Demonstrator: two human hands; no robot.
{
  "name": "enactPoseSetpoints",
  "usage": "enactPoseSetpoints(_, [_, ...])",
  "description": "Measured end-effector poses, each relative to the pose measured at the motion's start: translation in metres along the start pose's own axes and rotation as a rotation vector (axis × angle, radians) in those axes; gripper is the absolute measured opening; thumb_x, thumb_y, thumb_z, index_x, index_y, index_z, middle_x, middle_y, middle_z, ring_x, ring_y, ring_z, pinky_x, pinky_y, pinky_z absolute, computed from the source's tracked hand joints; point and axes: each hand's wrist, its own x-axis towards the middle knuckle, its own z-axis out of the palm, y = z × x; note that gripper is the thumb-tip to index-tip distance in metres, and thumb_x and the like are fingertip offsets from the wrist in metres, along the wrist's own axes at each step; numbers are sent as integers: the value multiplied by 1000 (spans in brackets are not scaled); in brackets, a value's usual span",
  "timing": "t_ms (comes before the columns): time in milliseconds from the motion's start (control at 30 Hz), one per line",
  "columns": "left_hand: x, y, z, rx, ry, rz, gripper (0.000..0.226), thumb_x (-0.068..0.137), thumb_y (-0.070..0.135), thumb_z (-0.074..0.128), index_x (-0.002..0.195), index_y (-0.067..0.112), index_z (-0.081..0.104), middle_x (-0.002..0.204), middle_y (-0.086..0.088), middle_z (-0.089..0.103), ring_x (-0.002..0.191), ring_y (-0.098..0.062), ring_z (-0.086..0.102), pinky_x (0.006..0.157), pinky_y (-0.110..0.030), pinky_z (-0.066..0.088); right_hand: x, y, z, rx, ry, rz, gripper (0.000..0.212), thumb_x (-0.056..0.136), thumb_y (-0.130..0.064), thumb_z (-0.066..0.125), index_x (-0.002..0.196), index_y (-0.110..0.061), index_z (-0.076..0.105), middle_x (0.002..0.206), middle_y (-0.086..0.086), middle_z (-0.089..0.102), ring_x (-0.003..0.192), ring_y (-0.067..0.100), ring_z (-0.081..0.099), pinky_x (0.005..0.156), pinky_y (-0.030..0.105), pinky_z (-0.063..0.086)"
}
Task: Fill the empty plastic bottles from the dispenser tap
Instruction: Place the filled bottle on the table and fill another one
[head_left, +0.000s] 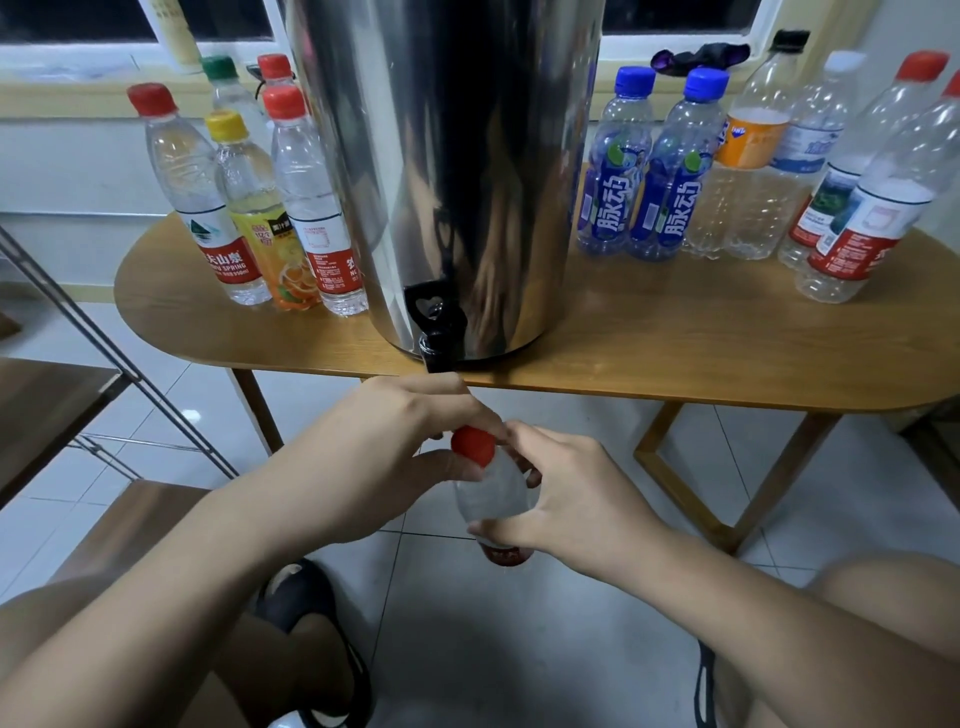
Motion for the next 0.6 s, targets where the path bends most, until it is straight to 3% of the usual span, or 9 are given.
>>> enactPoseSetpoints(100, [0, -7, 1, -28, -46, 61, 44, 93, 25, 86, 129, 46, 75, 119, 23, 70, 113, -7, 69, 90, -31, 60, 0, 2, -2, -20, -7, -1, 65, 73, -62, 91, 126, -44, 59, 111, -21, 68, 105, 6, 65, 87, 38, 59])
enactPoseSetpoints(167, [-2, -2, -6, -24, -4, 44, 36, 92, 42, 84, 127, 44, 76, 113, 23, 72, 106, -1, 69, 86, -24, 58, 0, 2, -3, 9, 0, -6, 64, 72, -59, 92, 126, -44, 61, 111, -20, 69, 106, 6, 65, 87, 38, 58])
enactPoseSetpoints(233, [-4, 3, -9, 5, 71, 21, 40, 87, 64, 78, 118, 38, 80, 100, 20, 71, 93, 3, 65, 78, -18, 53, 0, 1, -3, 28, 3, -5, 61, 71, -57, 93, 121, -44, 61, 109, -18, 69, 104, 7, 65, 84, 39, 57])
enactPoseSetpoints(300, [-4, 7, -7, 50, 106, 13, 45, 84, 73, 73, 105, 34, 80, 91, 16, 69, 84, -1, 63, 70, -14, 48, 0, -1, -2, 24, -10, -2, 62, 71, -58, 93, 123, -43, 60, 110, -19, 68, 106, 6, 65, 86, 38, 57])
enactPoseSetpoints(433, [-3, 10, -4, 46, 85, -3, 29, 90, 62, 73, 100, 35, 77, 91, 17, 66, 81, -5, 64, 69, -24, 52, 0, 0, 0, 20, -23, 8, 64, 72, -59, 92, 125, -46, 58, 111, -21, 68, 107, 4, 65, 89, 37, 57])
enactPoseSetpoints(500, [-4, 9, -4, 37, 54, 8, 19, 93, 50, 78, 107, 37, 77, 96, 22, 63, 86, -1, 63, 73, -15, 48, 0, -1, 0, -3, -26, 12, 65, 73, -60, 91, 127, -47, 56, 111, -21, 66, 106, 5, 64, 88, 38, 58])
enactPoseSetpoints(600, [-4, 7, -1, 52, 55, 22, 22, 96, 36, 80, 118, 37, 75, 101, 25, 57, 89, 5, 58, 77, -9, 43, 1, -3, -2, -17, -6, 13, 68, 74, -61, 89, 132, -46, 56, 112, -21, 66, 105, 6, 64, 87, 38, 58])
